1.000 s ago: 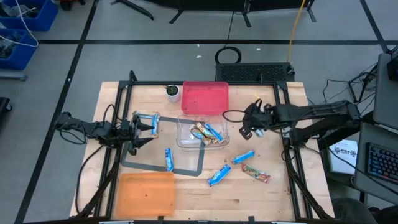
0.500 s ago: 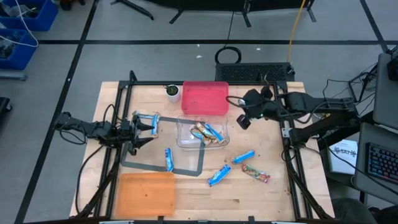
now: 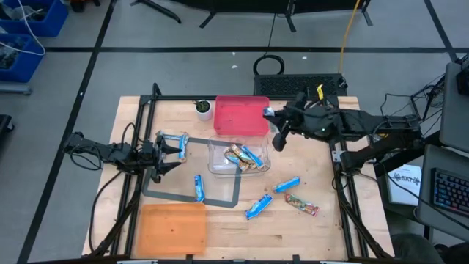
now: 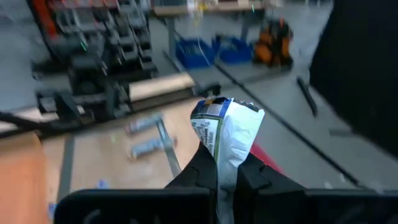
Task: Pick and place Granola Bars by type
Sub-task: Put the top right blue granola bar into the red bin
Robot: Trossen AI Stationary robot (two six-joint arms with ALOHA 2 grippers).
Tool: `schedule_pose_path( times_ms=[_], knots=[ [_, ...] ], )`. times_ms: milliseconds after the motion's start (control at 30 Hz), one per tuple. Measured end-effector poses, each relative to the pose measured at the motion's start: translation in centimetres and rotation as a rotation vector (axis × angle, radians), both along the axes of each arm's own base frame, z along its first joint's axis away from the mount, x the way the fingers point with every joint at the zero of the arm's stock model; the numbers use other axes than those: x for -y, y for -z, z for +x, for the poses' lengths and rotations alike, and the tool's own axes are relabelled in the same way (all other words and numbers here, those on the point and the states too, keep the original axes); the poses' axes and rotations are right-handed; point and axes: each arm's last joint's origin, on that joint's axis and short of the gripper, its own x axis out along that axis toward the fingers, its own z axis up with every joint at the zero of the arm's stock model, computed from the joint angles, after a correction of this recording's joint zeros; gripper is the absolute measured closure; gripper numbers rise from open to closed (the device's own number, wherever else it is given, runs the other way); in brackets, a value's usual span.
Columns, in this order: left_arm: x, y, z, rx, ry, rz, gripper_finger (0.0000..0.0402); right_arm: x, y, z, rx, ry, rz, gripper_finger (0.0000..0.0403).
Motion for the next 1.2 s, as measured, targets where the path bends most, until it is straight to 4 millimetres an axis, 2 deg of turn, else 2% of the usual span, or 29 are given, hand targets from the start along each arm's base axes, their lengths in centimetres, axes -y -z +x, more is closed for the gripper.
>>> schedule_pose_path(
  times_ms=[167, 267, 533, 733, 933, 1200],
  knots=[
    [0.0, 0.0, 0.0, 0.000, 0.000, 0.000, 0.0133, 0.0, -1.6, 0.6, 0.136, -0.015, -0.066, 0.0397],
    [0.0, 0.0, 0.0, 0.000, 0.000, 0.000, 0.0133, 0.7, -2.1, 1.0, 0.167, 0.008, -0.083, 0.0397],
    [0.0, 0.0, 0.0, -0.001, 0.000, 0.000, 0.0133, 3.4, -5.0, 3.0, 0.173, 0.106, -0.095, 0.0397],
    [0.0, 0.0, 0.0, 0.000, 0.000, 0.000, 0.0133, 6.1, -6.7, 4.9, 0.145, 0.200, -0.075, 0.0397],
    [0.0, 0.0, 0.0, 0.000, 0.000, 0.000, 0.0133, 9.3, -6.9, 6.3, 0.131, 0.302, -0.023, 0.0397],
    [0.0, 0.0, 0.0, 0.000, 0.000, 0.000, 0.0133, 14.4, -5.4, 7.4, 0.159, 0.465, 0.124, 0.0398]
  ],
)
